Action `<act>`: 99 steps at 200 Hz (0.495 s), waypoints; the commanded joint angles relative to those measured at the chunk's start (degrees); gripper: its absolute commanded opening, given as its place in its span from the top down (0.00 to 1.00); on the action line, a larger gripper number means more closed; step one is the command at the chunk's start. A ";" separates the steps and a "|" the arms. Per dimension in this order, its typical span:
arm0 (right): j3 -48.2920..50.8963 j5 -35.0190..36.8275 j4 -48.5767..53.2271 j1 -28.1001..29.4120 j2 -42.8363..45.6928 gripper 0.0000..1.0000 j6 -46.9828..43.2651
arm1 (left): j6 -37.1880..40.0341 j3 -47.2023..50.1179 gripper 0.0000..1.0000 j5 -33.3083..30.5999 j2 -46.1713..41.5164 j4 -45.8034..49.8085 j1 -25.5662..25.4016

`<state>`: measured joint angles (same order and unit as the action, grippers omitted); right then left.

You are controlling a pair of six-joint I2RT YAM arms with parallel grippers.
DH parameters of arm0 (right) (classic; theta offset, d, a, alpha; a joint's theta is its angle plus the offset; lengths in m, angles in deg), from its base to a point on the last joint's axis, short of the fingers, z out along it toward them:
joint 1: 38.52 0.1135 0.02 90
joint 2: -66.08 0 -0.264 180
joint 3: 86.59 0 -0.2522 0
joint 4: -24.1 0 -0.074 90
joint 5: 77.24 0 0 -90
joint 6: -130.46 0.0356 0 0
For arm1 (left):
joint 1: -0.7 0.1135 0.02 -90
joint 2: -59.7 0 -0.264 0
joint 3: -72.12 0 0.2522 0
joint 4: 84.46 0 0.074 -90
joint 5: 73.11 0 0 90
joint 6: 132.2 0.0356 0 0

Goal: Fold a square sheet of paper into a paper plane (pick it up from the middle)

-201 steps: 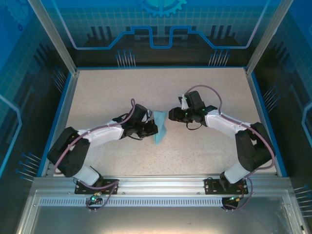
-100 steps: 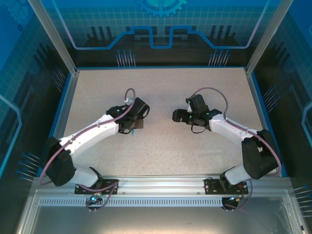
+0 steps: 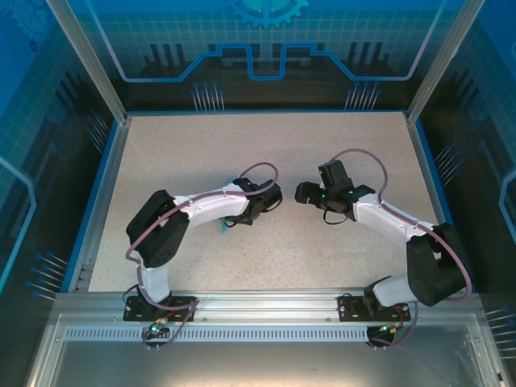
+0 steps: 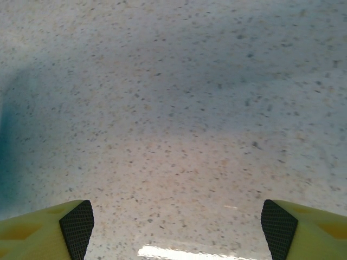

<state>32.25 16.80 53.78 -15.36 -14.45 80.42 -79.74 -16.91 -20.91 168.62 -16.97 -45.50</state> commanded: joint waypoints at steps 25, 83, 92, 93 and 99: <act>1.44 1.79 1.56 -2.04 2.24 0.15 3.56 | -0.20 -2.81 0.88 5.29 5.01 -3.75 -1.53; 1.20 0.07 1.04 -2.73 2.73 0.12 3.20 | 2.19 -0.49 0.65 17.86 -2.33 -11.89 -2.16; 1.03 -0.48 0.82 -2.76 2.75 0.12 2.72 | 2.42 0.78 0.61 20.40 -5.23 -14.05 -2.16; 0.96 -0.54 0.80 -2.81 2.84 0.12 2.69 | 2.45 0.89 0.60 20.71 -5.62 -14.29 -2.15; 0.89 -0.95 0.71 -2.80 2.76 0.12 2.44 | 2.71 1.70 0.57 22.31 -7.22 -15.55 -2.12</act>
<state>32.93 16.99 54.37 -17.31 -13.14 83.13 -78.47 -17.30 -7.49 169.97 -26.76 -47.14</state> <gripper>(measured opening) 0.878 0.383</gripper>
